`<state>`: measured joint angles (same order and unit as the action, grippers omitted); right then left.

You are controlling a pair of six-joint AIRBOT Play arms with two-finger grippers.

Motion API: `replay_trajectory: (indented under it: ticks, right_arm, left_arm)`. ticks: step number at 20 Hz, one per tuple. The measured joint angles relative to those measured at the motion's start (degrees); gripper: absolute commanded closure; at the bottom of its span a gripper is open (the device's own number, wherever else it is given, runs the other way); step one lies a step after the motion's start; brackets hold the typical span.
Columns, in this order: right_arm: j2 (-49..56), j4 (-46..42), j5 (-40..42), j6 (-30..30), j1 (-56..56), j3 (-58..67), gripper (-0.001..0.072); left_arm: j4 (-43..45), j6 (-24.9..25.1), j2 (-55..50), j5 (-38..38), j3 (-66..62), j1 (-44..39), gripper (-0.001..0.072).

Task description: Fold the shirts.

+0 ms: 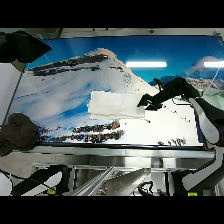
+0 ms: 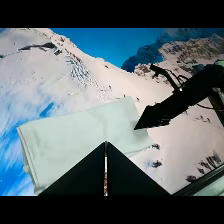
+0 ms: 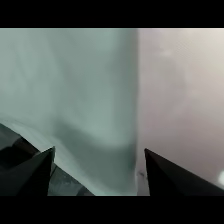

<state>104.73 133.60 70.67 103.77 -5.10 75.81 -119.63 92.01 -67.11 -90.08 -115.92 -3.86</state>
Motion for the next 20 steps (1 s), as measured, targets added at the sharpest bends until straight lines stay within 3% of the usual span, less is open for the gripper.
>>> replay_trajectory:
  ticks: [1,3,7,11,16,20]
  right_arm:
    - [0.35,0.02,-0.98,0.33,-0.55,-0.07,0.0504]
    - [0.90,0.20,-2.86,0.85,-1.57,-0.17,0.0694]
    - [0.13,1.03,-4.37,1.11,-2.32,1.05,0.0690]
    - [-8.61,1.86,-1.44,0.87,2.14,4.57,0.0690]
    - [-22.80,1.38,-0.59,-1.14,17.64,8.98,0.0690]
    - [-28.15,1.25,-0.22,-1.81,33.35,10.69,0.0690]
  left_arm:
    - [0.02,0.00,0.00,0.02,0.00,-0.20,0.0693]
    - [0.02,-0.02,-0.02,0.02,0.00,-0.48,0.0693]
    - [0.04,-0.22,-0.02,0.02,0.00,-0.68,0.0693]
    - [0.04,-0.22,-0.02,-0.13,0.00,-0.70,0.0693]
    - [0.04,-0.22,-0.02,-0.42,0.00,-0.72,0.0693]
    - [0.04,-0.20,-0.02,-0.61,0.00,-0.72,0.0693]
